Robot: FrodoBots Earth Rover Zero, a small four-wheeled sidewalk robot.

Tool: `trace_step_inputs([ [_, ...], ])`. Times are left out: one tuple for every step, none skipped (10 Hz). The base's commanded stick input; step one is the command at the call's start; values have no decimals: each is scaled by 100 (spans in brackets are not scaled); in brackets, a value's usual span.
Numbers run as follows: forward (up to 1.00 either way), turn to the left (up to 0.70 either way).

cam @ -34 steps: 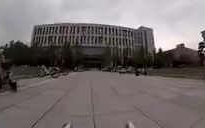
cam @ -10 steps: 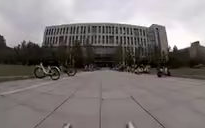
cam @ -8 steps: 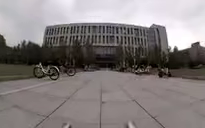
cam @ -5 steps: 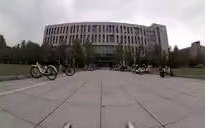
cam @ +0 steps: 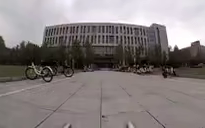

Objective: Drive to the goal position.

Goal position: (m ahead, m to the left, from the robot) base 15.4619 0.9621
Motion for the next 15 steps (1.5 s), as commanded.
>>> trace_step_inputs([
  [70,0],
  [70,0],
  [70,0],
  [70,0],
  [70,0],
  [70,0],
  [70,0],
  [70,0],
  [70,0],
  [70,0],
  [70,0],
  [70,0],
  [70,0],
  [70,0],
  [70,0],
])
